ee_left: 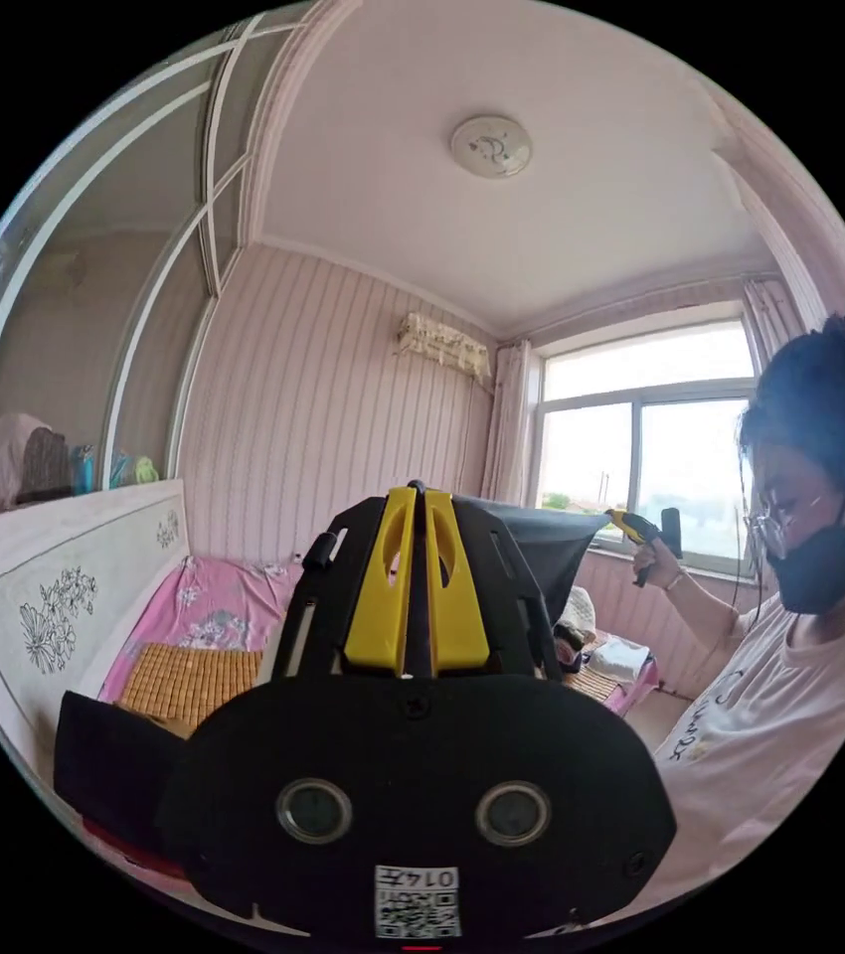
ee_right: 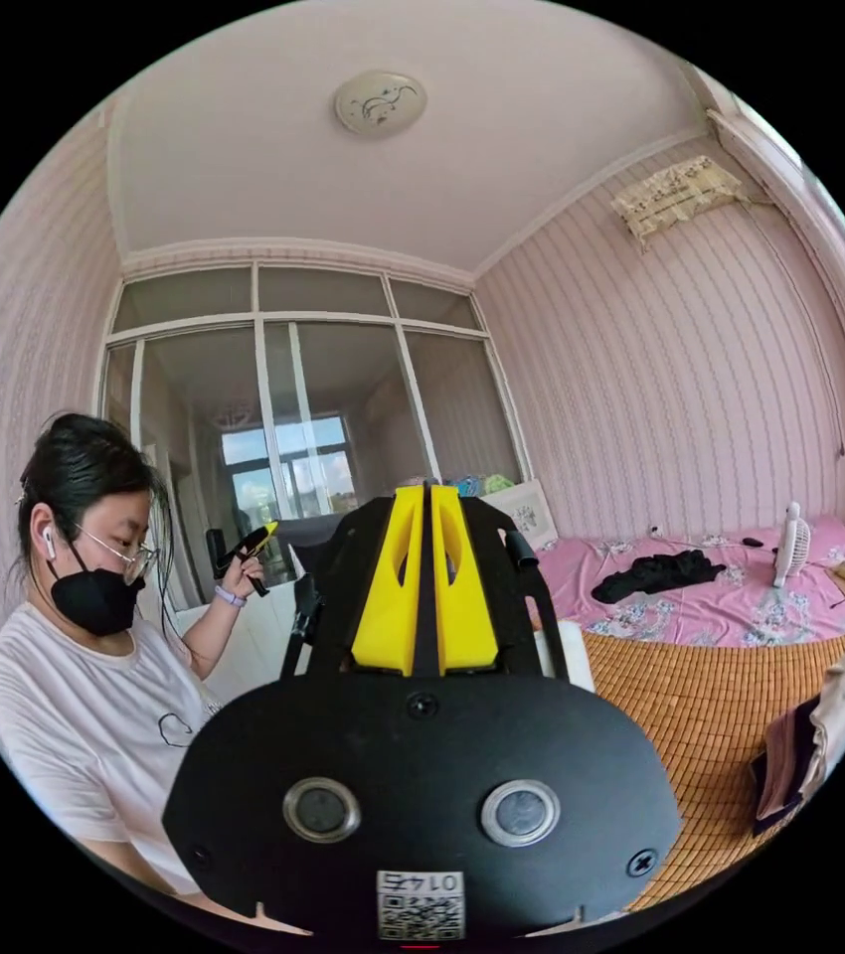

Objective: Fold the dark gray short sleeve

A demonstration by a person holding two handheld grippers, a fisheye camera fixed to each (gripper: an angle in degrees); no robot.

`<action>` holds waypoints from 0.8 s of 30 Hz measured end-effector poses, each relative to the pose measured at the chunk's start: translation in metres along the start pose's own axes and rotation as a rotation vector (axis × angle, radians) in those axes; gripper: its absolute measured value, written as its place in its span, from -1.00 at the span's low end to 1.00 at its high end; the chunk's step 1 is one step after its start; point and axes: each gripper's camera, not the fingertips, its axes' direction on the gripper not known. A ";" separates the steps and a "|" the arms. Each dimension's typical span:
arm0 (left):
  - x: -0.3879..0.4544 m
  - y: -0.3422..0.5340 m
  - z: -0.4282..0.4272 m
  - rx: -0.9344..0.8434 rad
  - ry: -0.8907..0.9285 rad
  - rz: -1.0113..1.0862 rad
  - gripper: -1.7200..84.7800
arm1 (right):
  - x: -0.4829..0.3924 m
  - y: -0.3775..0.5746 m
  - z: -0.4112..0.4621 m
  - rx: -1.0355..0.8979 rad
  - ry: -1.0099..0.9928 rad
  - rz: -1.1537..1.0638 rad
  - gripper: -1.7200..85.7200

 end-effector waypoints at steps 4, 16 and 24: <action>0.019 -0.018 -0.058 0.140 0.029 0.034 -0.98 | -0.053 -0.030 -0.030 0.041 -0.013 -0.123 -0.95; 0.012 -0.037 -0.045 0.097 -0.058 0.079 -0.98 | -0.028 -0.058 0.041 -0.146 0.144 -0.115 -0.95; -0.079 0.032 0.176 -0.244 -0.247 -0.125 -0.98 | 0.113 -0.005 0.175 -0.349 0.419 0.121 -0.95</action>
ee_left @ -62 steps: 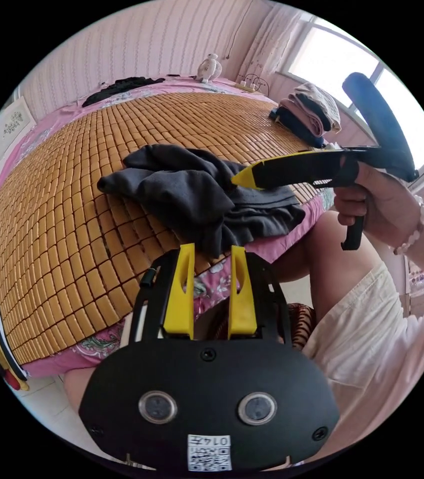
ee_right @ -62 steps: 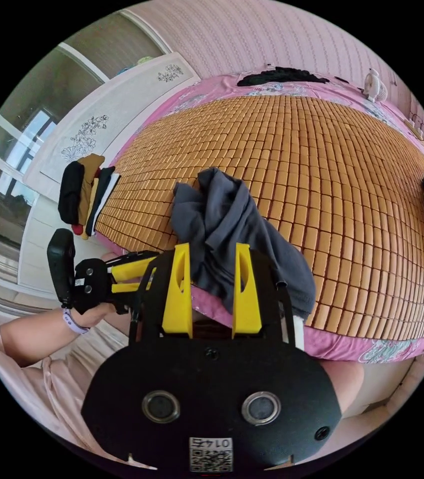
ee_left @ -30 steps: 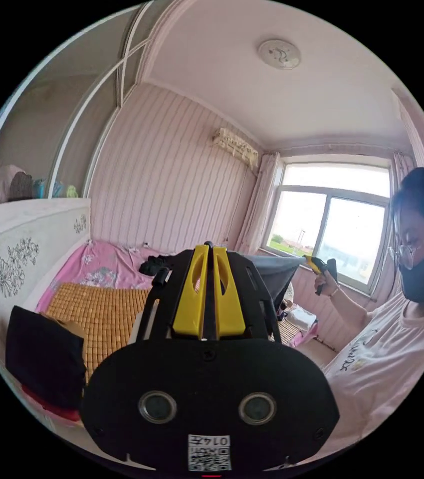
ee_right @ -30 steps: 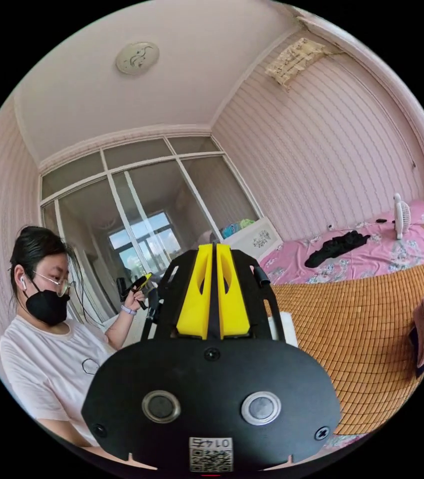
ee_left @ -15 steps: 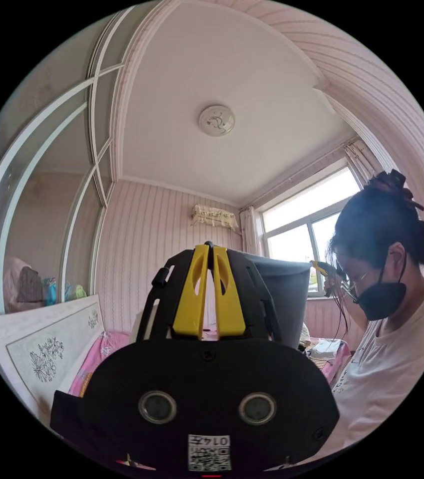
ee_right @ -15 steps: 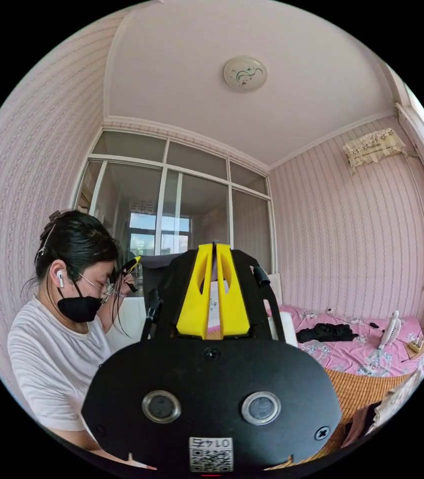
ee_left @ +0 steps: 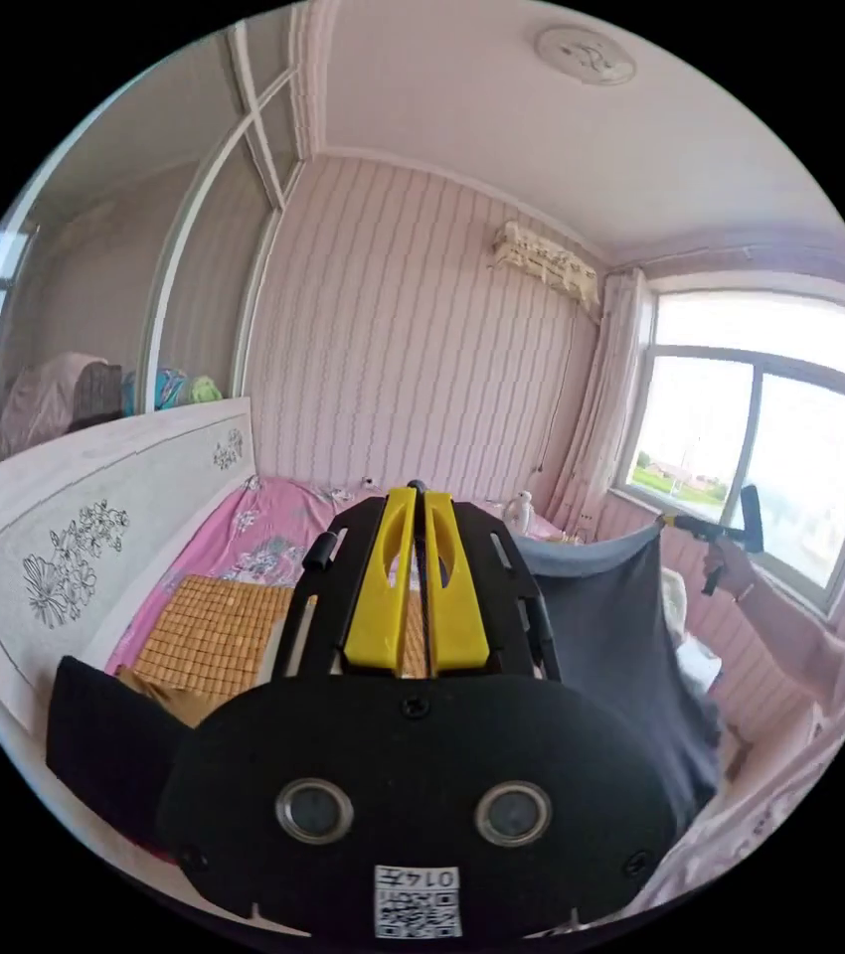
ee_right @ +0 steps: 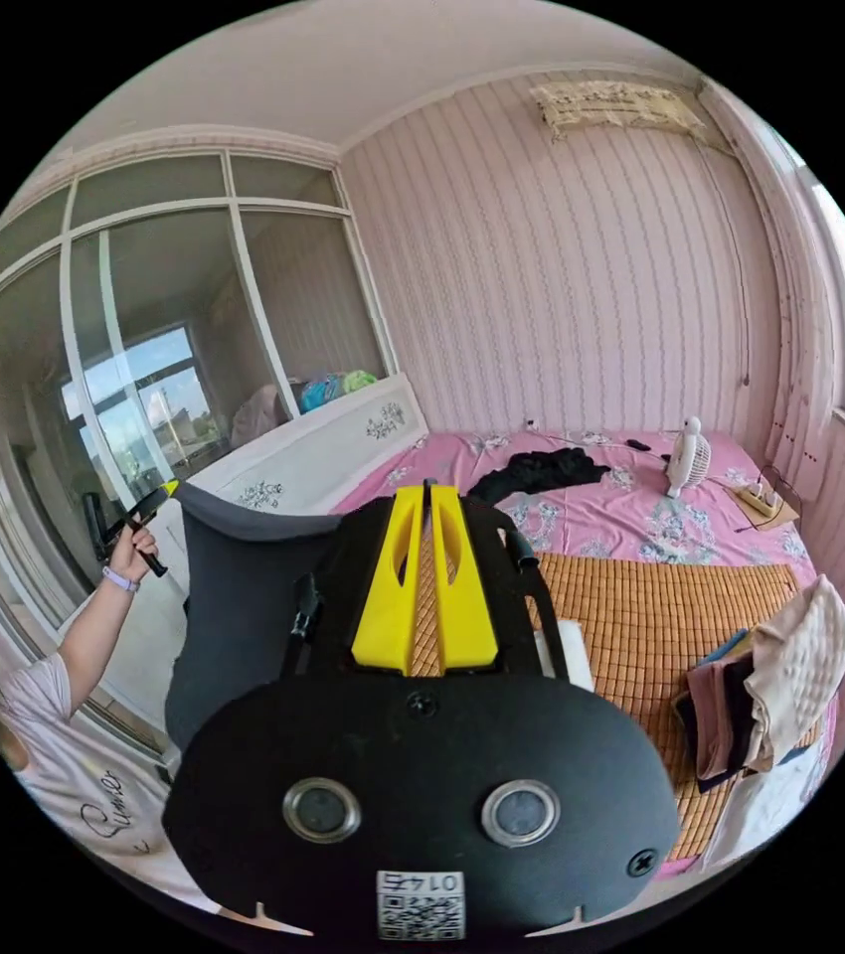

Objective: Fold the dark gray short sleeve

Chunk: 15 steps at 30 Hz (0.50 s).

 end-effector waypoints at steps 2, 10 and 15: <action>-0.001 -0.015 0.012 0.078 0.037 -0.073 -0.98 | 0.002 -0.021 -0.012 0.168 -0.026 0.013 -0.95; 0.010 0.010 0.062 0.001 0.014 0.052 -0.98 | 0.005 0.050 0.011 0.161 -0.021 -0.140 -0.95; -0.014 0.144 0.168 -0.391 0.033 -0.046 -0.98 | 0.061 0.186 0.101 -0.156 0.095 0.045 -0.95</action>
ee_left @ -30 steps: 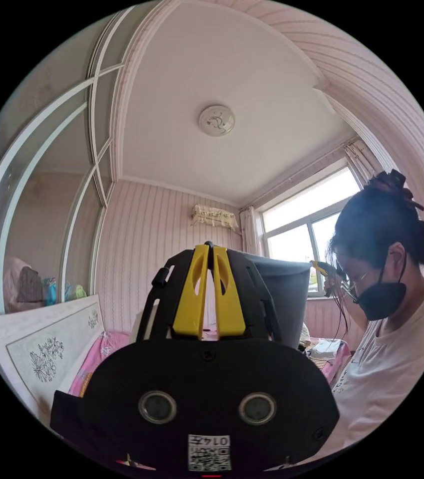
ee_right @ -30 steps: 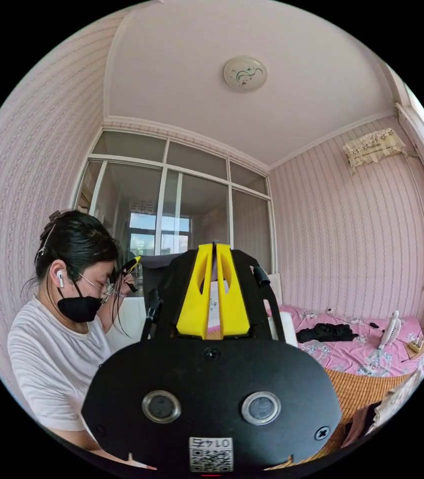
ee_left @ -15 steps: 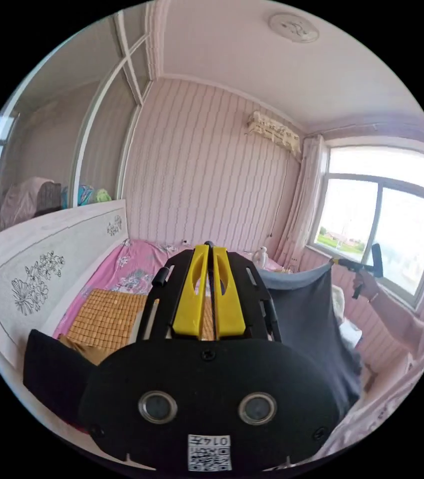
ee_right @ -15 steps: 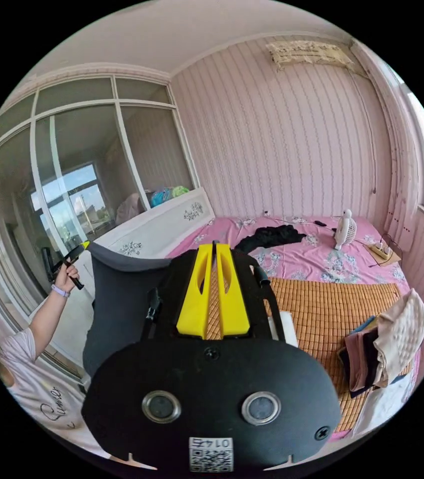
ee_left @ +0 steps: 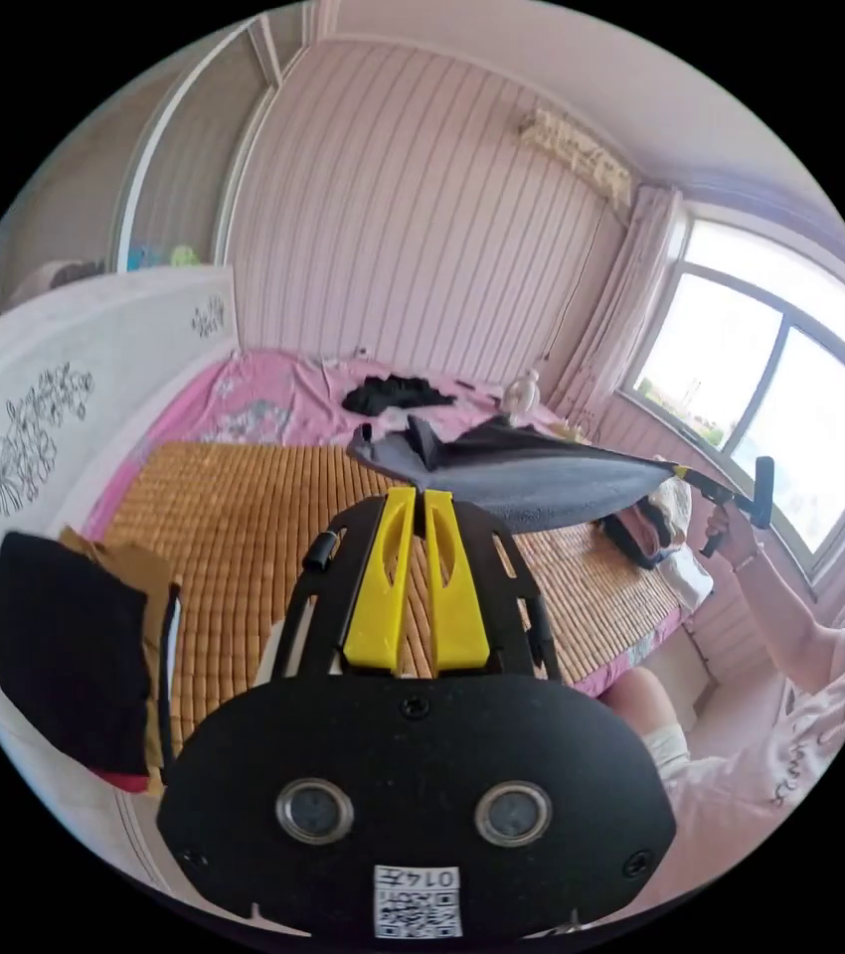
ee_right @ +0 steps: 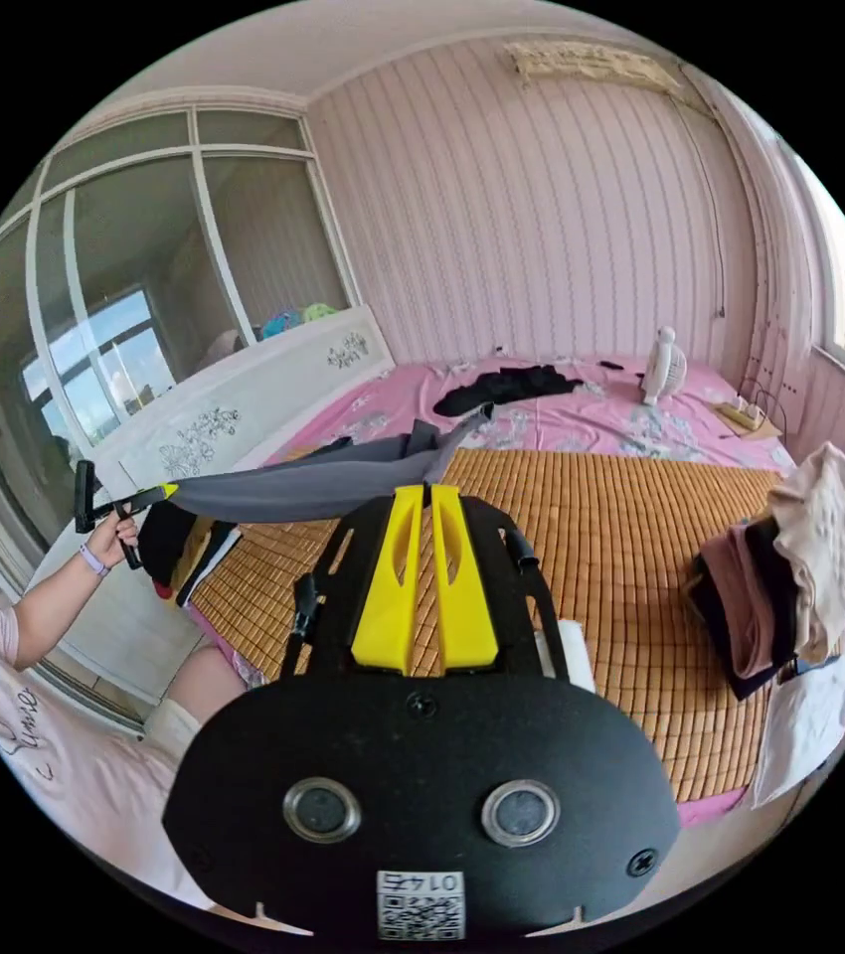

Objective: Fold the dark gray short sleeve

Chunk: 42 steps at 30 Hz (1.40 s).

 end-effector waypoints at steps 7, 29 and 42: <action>-0.018 0.115 0.160 -0.406 -0.073 -0.143 -0.98 | 0.047 0.171 0.133 -0.405 0.025 0.268 -0.95; 0.018 0.208 0.243 -0.754 0.005 -0.188 -0.94 | 0.030 0.321 0.128 -0.661 -0.012 0.218 -0.96; 0.090 0.235 0.237 -0.672 -0.047 -0.075 -0.98 | -0.007 0.355 0.112 -0.553 0.242 0.158 -0.96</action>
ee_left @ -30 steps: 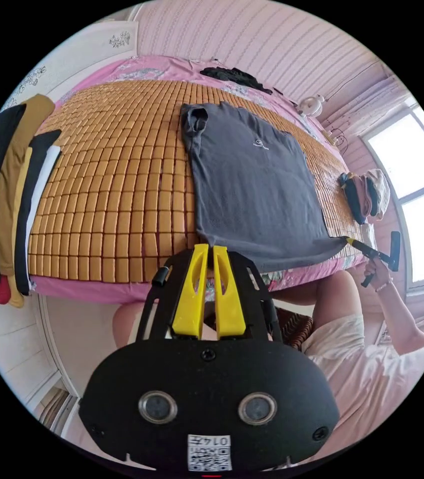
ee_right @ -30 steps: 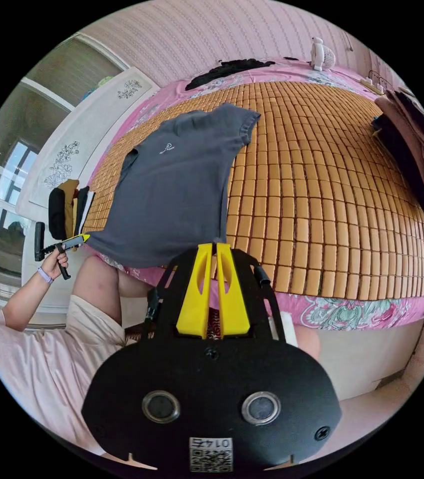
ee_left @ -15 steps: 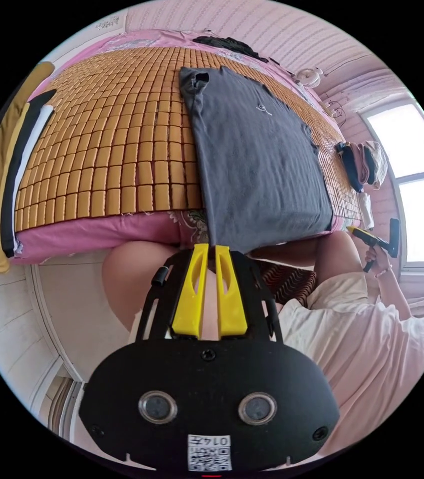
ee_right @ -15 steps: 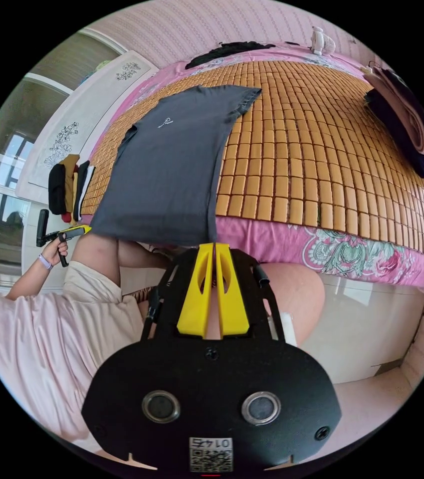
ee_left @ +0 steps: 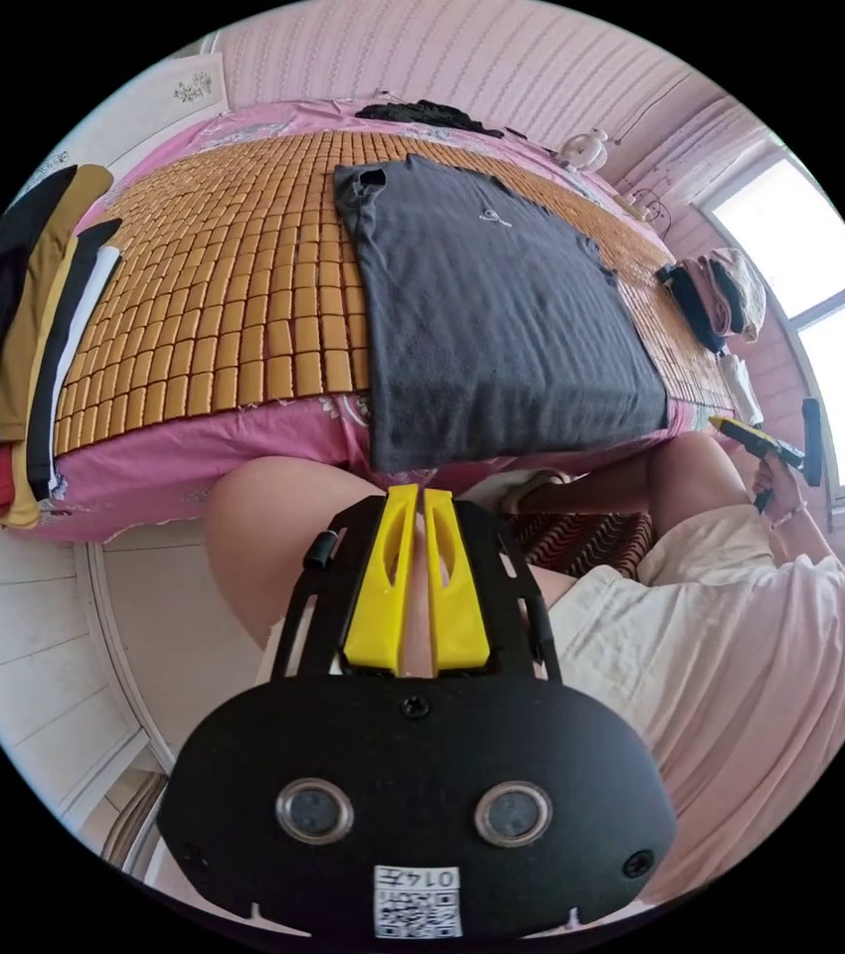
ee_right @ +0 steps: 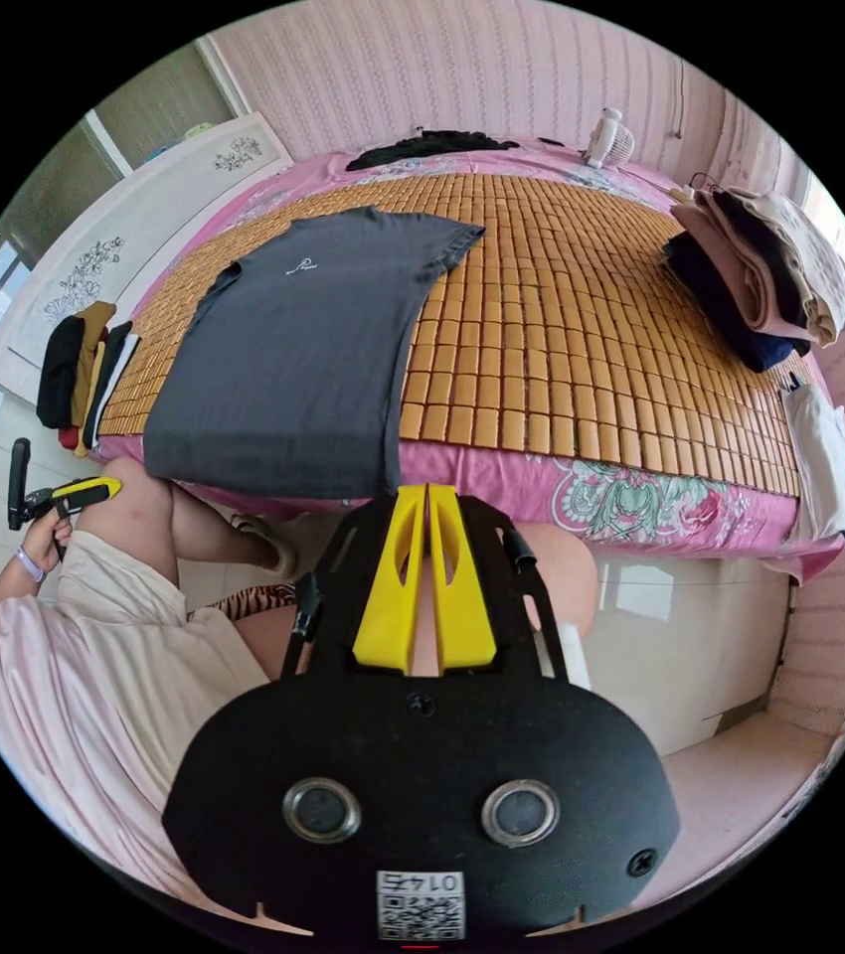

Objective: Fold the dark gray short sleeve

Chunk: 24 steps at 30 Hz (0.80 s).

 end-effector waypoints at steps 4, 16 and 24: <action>0.029 0.007 0.004 0.012 -0.121 0.051 -0.98 | -0.016 0.018 -0.003 0.054 0.076 -0.047 -0.97; 0.059 0.019 0.017 -0.018 -0.174 0.087 -0.98 | -0.013 0.049 -0.005 0.181 0.175 0.086 -0.98; 0.063 0.031 0.010 -0.004 -0.246 0.062 -0.98 | -0.019 0.043 0.001 0.212 0.100 0.047 -0.97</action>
